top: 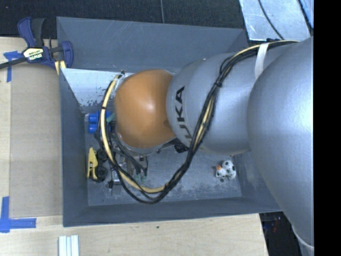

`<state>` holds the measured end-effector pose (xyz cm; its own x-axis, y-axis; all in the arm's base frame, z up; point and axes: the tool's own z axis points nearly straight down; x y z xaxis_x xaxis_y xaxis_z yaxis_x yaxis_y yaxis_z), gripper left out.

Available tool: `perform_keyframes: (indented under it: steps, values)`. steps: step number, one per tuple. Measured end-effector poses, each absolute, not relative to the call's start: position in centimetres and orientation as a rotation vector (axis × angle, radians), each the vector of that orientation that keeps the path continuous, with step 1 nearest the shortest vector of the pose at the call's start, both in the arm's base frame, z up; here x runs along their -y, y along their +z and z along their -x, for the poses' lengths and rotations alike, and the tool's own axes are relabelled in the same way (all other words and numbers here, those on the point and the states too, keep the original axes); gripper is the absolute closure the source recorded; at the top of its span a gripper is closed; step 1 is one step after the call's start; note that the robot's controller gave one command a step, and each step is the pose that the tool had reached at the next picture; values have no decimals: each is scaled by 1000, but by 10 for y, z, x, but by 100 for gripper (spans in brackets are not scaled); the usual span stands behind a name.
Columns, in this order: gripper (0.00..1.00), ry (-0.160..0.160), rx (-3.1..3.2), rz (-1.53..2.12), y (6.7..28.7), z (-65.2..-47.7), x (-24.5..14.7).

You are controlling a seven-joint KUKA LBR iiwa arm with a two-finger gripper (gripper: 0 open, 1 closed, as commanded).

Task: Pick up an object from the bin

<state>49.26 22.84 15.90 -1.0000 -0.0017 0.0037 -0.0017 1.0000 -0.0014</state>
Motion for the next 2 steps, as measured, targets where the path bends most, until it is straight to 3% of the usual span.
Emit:
perform_keyframes:
  steps: [1, 2]
  values:
    - [0, -1, 3144, 2, 162, -495, -228]
    - [0, -1, 3143, -60, 70, -548, -245]
